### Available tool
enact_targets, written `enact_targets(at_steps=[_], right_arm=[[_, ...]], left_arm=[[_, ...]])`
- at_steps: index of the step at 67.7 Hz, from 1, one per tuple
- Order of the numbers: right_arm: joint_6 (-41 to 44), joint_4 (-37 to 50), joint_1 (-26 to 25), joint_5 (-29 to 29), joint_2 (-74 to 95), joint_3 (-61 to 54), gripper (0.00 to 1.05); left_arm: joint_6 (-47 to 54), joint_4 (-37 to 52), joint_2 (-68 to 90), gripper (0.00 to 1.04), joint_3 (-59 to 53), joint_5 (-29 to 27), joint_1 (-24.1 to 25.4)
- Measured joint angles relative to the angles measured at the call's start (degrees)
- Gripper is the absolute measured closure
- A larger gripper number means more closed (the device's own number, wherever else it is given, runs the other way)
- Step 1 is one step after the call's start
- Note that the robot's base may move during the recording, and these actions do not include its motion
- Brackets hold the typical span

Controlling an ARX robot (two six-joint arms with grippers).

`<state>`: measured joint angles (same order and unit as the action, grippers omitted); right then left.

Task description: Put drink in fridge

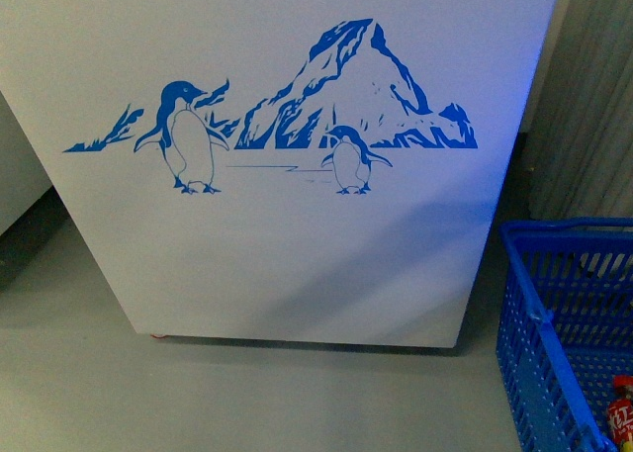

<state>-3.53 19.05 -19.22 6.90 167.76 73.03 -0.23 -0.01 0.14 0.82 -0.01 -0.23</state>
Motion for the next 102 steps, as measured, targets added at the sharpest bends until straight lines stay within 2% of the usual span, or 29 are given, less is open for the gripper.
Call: enact_targets(at_steps=[20,31,41,51,65,73,87,102], right_arm=[[0.98,0.46,-0.94,-1.27,-1.57,-2.78,0.51],[0.44,1.77,-0.92,-3.23,-6.32,-8.57,0.62],[0.15,4.92,0.00,-6.10,-15.63,-16.61,0.64],[0.42,5.99,1.33,-10.54,-33.38,-25.92,0.65],[1.53,-2.60,1.90,-15.78,-65.40,-35.67,0.65],[1.03,-10.47,1.70,-17.68,-84.37,-36.00,0.65],[-0.39,-20.20,1.66,-16.13,-114.16,-29.38,0.65],[-3.37,-26.16,3.58,-13.90,-127.16,-28.68,0.65]], left_arm=[[0.00,0.00,0.00,0.08,0.00,0.00,0.00],[0.00,0.00,0.00,0.08,0.00,0.00,0.00],[0.00,0.00,0.00,0.08,0.00,0.00,0.00],[0.00,0.00,0.00,0.08,0.00,0.00,0.00],[-0.02,0.00,0.00,0.08,0.00,0.00,0.00],[-0.02,0.00,0.00,0.08,0.00,0.00,0.00],[0.00,0.00,0.00,0.08,0.00,0.00,0.00],[0.00,0.00,0.00,0.08,0.00,0.00,0.00]])
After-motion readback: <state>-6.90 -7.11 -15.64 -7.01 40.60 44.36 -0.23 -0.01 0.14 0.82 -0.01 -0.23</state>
